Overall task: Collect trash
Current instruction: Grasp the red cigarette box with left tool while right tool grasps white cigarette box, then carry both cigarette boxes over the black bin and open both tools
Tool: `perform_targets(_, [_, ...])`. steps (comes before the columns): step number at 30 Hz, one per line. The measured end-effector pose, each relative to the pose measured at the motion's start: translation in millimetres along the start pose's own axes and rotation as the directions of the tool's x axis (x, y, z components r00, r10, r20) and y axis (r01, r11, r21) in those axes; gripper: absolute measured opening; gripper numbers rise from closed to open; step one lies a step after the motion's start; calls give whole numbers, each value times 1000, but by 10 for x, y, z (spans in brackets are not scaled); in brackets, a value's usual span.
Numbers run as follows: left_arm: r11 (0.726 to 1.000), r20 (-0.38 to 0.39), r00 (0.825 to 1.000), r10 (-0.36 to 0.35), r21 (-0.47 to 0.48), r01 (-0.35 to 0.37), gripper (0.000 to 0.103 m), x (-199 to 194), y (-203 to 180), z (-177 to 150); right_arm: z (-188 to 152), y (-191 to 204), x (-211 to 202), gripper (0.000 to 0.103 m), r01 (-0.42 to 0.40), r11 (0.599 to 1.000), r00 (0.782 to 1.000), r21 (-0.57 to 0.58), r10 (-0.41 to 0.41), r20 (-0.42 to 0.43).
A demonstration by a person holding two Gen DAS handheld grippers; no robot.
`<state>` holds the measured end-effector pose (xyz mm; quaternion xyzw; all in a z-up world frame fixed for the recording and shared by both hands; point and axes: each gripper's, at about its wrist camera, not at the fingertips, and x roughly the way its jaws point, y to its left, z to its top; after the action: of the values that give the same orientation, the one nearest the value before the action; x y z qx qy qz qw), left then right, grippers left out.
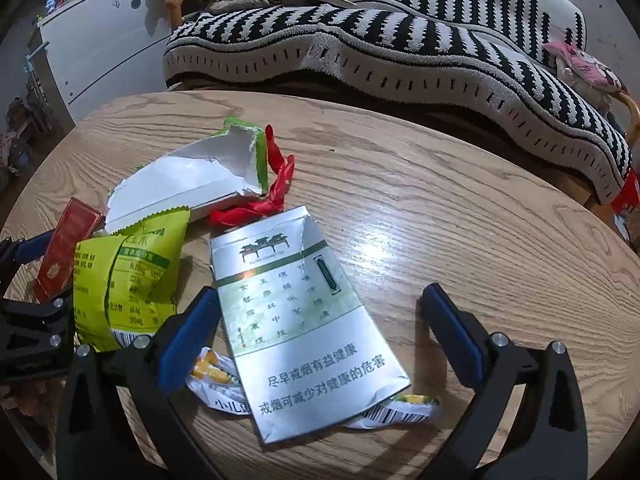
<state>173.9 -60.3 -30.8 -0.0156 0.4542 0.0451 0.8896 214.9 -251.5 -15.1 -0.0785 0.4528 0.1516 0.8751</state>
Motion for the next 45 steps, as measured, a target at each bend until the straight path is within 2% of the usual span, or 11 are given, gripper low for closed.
perform_targets(4, [1000,0,1000,-3,11,3,97,-5,6,0,-12,115,-90,58,-34,999,999,-34,35,22])
perform_targets(5, [1000,-5,1000,-10,23,10,96,-6,9,8,-24,137,-108,56,-50,998,998,-30,51,21])
perform_targets(7, [1000,12,1000,9,17,-9,54,-70,45,31,-46,144,-159,56,-118,993,993,5,118,22])
perform_targets(12, [997,10,1000,-22,-67,22,54,-195,233,56,-48,157,-492,56,-67,997,992,42,62,107])
perform_targets(24, [991,70,990,-122,-47,125,54,-701,207,-46,-335,150,-1032,56,-37,987,987,158,11,163])
perform_targets(30, [949,125,941,-314,34,313,54,-1477,-300,-428,-1341,-215,-2162,56,-48,941,958,335,-51,282])
perform_targets(33, [906,81,907,-414,134,402,54,-1865,-896,-841,-2079,-507,-2616,56,-10,895,954,447,-126,273])
perform_targets(35, [852,1,870,-494,200,484,54,-2072,-1385,-1190,-2742,-776,-2958,56,18,828,949,561,-190,250])
perform_targets(39, [731,-185,805,-563,342,590,54,-2357,-2371,-2026,-4037,-1091,-3443,56,86,683,949,725,-277,148])
perform_targets(40, [679,-260,782,-567,389,622,54,-2406,-2673,-2334,-4242,-1122,-3480,56,106,657,951,746,-286,117])
perform_targets(45, [566,-417,759,-499,506,650,54,-2417,-3337,-3234,-5156,-1191,-3616,56,150,564,955,812,-294,28])
